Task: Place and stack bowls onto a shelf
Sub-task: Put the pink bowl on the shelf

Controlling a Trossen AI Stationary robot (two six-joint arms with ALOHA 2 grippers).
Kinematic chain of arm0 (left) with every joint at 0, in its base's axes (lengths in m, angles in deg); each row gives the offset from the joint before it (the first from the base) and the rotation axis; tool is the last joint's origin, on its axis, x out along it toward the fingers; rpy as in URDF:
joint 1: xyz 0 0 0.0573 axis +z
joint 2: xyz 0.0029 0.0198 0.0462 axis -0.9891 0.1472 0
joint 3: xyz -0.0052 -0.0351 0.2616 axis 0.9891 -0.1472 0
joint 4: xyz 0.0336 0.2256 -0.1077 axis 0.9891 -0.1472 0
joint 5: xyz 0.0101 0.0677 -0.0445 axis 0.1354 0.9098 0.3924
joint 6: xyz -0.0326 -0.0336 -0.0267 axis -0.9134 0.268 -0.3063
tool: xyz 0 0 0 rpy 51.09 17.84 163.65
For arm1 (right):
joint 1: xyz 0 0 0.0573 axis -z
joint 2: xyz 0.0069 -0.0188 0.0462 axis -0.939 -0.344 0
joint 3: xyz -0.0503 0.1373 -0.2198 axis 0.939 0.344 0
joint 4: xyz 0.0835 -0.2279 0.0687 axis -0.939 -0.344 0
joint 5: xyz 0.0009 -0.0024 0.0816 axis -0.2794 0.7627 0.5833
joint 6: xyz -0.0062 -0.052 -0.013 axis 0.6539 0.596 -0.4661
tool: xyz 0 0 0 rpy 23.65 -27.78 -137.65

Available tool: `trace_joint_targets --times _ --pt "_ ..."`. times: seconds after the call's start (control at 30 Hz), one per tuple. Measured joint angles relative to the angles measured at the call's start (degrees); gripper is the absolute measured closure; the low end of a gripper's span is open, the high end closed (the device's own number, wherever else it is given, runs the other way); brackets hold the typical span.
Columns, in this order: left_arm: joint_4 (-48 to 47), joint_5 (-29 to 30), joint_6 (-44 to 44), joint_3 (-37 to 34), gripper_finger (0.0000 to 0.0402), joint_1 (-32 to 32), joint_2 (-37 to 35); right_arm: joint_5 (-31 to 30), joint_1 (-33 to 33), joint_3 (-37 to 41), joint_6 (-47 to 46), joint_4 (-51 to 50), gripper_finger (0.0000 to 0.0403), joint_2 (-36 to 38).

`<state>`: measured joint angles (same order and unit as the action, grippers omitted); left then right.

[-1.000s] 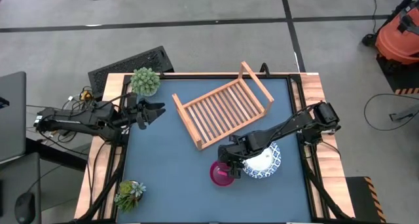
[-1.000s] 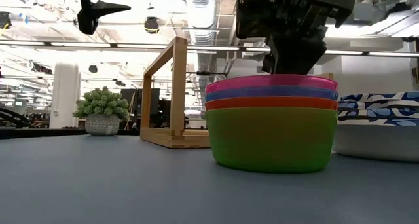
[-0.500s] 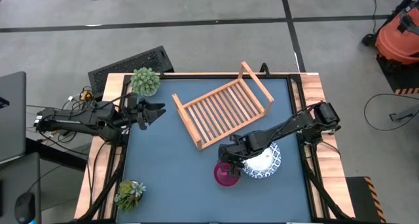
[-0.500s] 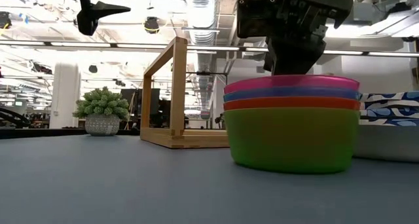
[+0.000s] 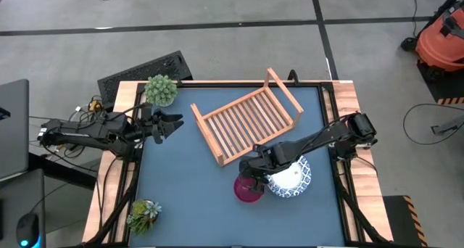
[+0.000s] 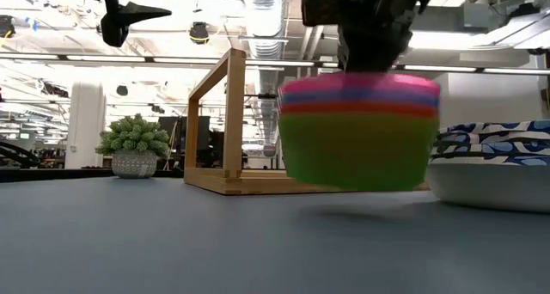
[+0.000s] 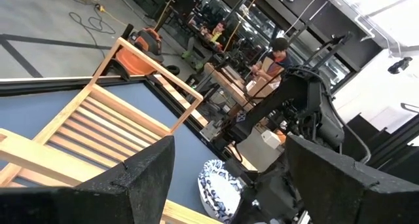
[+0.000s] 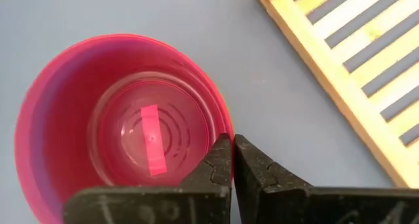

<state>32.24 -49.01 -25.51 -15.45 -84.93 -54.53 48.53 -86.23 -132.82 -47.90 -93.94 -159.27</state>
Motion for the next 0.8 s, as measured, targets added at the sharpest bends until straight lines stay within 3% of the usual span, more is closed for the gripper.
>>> trace_joint_targets --times 0.37,0.8 --pt "-0.7 0.0 -0.1 0.0 0.0127 0.0 0.0 7.3 1.2 -1.2 2.0 -1.7 0.0381 0.0" --pt "-1.1 0.0 -0.2 0.0 0.0127 0.0 0.0 10.9 3.8 -1.2 4.4 -1.2 0.0381 0.1"
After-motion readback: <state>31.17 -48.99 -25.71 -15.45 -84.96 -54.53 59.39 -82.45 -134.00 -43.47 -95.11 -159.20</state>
